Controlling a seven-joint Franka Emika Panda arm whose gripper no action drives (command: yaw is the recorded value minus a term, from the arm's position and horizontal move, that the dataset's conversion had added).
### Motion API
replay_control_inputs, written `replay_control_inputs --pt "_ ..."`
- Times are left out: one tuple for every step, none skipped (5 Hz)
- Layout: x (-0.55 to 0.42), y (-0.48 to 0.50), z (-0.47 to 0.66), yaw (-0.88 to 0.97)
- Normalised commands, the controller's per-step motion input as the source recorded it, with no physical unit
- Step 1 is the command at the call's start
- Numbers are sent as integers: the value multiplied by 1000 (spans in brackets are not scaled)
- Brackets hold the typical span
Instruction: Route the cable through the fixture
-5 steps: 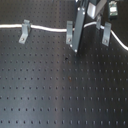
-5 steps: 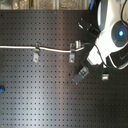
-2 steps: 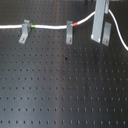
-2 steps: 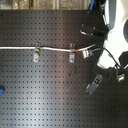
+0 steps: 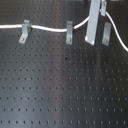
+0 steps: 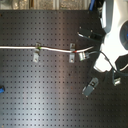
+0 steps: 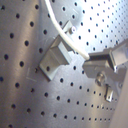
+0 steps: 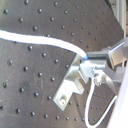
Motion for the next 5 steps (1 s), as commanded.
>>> replay_control_inputs --pt "-44 -18 548 -80" --pt "-231 123 617 -94" --pt "-205 225 255 0" --pt "-143 208 236 31" --pt "-38 134 478 0"
